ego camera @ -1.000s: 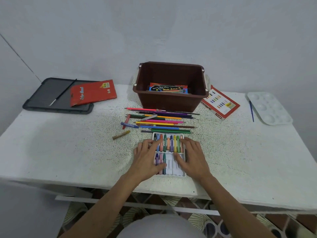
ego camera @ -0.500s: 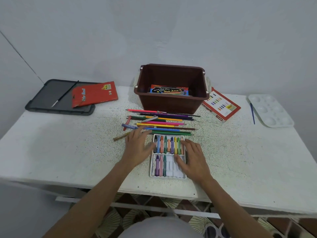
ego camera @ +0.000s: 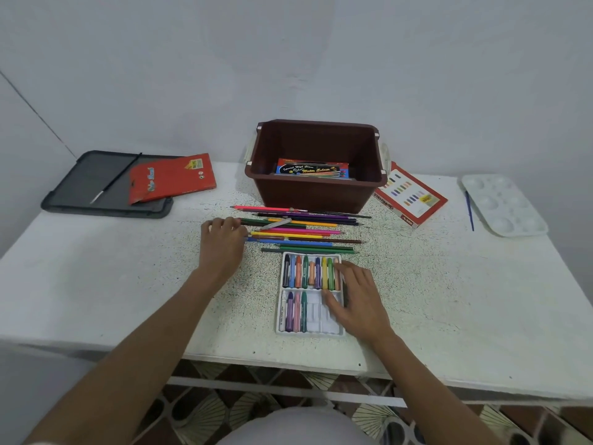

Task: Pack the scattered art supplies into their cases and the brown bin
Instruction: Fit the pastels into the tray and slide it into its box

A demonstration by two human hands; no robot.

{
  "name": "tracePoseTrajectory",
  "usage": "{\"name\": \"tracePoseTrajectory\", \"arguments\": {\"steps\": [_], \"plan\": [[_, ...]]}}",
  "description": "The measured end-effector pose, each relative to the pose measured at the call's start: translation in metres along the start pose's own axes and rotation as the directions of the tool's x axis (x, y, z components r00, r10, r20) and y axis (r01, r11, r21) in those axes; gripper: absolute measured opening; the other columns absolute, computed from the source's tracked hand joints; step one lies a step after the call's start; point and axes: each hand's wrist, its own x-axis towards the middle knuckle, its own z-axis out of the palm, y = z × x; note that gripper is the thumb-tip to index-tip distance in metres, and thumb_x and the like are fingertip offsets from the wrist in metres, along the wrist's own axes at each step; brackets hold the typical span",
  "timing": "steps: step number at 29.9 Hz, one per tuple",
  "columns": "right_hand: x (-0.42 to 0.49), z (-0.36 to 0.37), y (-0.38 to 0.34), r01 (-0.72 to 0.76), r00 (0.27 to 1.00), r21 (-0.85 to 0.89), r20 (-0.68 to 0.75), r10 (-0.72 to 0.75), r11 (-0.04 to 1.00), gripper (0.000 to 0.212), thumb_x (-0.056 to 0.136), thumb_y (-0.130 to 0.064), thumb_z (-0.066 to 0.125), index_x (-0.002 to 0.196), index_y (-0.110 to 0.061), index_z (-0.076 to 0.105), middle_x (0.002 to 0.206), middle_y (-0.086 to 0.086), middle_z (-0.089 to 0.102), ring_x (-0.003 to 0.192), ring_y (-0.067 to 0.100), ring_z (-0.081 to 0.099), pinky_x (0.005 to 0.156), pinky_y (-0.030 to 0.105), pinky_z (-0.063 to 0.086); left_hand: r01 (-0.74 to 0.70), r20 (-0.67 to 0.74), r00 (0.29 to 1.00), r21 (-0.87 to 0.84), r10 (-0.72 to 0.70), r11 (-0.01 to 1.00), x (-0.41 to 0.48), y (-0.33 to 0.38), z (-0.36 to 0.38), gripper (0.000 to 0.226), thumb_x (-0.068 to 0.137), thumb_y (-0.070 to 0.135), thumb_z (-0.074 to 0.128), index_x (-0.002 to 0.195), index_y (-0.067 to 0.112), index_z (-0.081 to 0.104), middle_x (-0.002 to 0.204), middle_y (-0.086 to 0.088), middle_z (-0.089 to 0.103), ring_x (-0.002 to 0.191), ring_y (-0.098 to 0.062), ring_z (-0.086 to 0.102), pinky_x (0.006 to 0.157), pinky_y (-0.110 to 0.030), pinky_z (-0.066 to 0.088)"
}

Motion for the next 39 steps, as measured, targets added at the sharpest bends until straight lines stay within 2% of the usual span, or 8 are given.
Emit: {"name": "tracePoseTrajectory", "arguments": {"steps": [3,7,10,15,22,26,31,39], "plan": [[0.0,-0.001,0.001,0.004,1.0,-0.001,-0.001,-0.004,1.0,0.059,0.094,-0.056,0.046,0.137,-0.016,0.046,0.135,0.0,0.049,0.124,0.015,0.038,0.104,0.035,0.038,-0.032,-0.108,0.994,-0.305,-0.001,0.952,-0.005,0.008,-0.004,0.013,0.085,0.01,0.07,0.098,0.012,0.072,0.102,-0.008,0.065,0.091,-0.026,0.059,0.085,-0.044,0.045],[0.0,-0.001,0.001,0.001,1.0,0.012,0.009,-0.001,1.0,0.059,0.093,-0.054,0.048,0.138,-0.016,0.045,0.136,-0.001,0.048,0.125,0.014,0.037,0.104,0.033,0.036,-0.034,0.048,0.995,-0.691,0.093,0.722,-0.024,0.04,-0.033,0.019,0.091,0.014,0.065,0.109,0.014,0.068,0.097,0.001,0.068,0.081,-0.007,0.059,0.079,-0.021,0.052],[0.0,-0.001,0.001,0.005,1.0,0.01,0.008,-0.005,1.0,0.056,0.094,-0.051,0.047,0.138,-0.016,0.044,0.135,0.0,0.048,0.123,0.014,0.037,0.102,0.034,0.037,0.092,0.209,0.967,-0.822,0.146,0.562,-0.047,0.065,-0.05,0.031,0.091,0.013,0.064,0.122,0.017,0.061,0.096,0.003,0.069,0.072,0.001,0.064,0.068,-0.009,0.051],[-0.001,0.0,0.001,0.002,1.0,0.014,0.009,-0.002,1.0,0.053,0.096,-0.048,0.044,0.139,-0.017,0.044,0.137,0.0,0.047,0.126,0.015,0.036,0.103,0.037,0.038,0.226,0.3,0.94,-0.904,0.161,0.362,-0.076,0.088,-0.052,0.041,0.089,0.016,0.069,0.123,0.037,0.057,0.09,0.002,0.067,0.077,-0.004,0.068,0.073,-0.018,0.056],[-0.001,0.0,-0.001,-0.001,1.0,0.015,0.008,0.001,1.0,0.054,0.095,-0.049,0.042,0.139,-0.017,0.044,0.138,0.0,0.046,0.127,0.015,0.036,0.103,0.033,0.035,0.163,0.293,0.938,-0.845,0.186,0.509,-0.087,0.096,-0.039,0.035,0.086,0.023,0.073,0.119,0.029,0.062,0.085,0.012,0.067,0.078,0.002,0.063,0.073,-0.011,0.05],[-0.002,0.0,-0.001,-0.002,1.0,0.023,-0.004,0.002,1.0,0.053,0.095,-0.049,0.044,0.137,-0.017,0.045,0.136,0.001,0.048,0.124,0.015,0.038,0.101,0.032,0.036,0.05,0.221,0.959,-0.75,0.179,0.66,-0.092,0.096,-0.029,0.034,0.087,0.036,0.07,0.119,0.032,0.063,0.095,0.015,0.057,0.089,0.0,0.051,0.085,-0.024,0.044],[-0.002,-0.001,-0.001,-0.001,1.0,0.02,0.003,0.001,1.0,0.054,0.095,-0.05,0.043,0.138,-0.017,0.044,0.137,-0.001,0.047,0.126,0.013,0.036,0.101,0.028,0.03,0.071,0.23,0.967,-0.65,0.107,0.756,-0.092,0.095,-0.022,0.055,0.084,0.05,0.067,0.134,0.034,0.05,0.117,0.009,0.045,0.111,-0.009,0.039,0.095,-0.027,0.031],[-0.002,-0.001,-0.001,0.0,1.0,0.015,0.002,0.0,1.0,0.056,0.094,-0.052,0.041,0.137,-0.016,0.045,0.136,0.0,0.049,0.125,0.014,0.037,0.101,0.028,0.031,0.123,0.322,0.944,-0.547,0.072,0.828,-0.081,0.091,-0.018,0.088,0.076,0.062,0.069,0.147,0.039,0.023,0.126,0.004,0.04,0.116,-0.015,0.032,0.099,-0.035,0.032]]}}
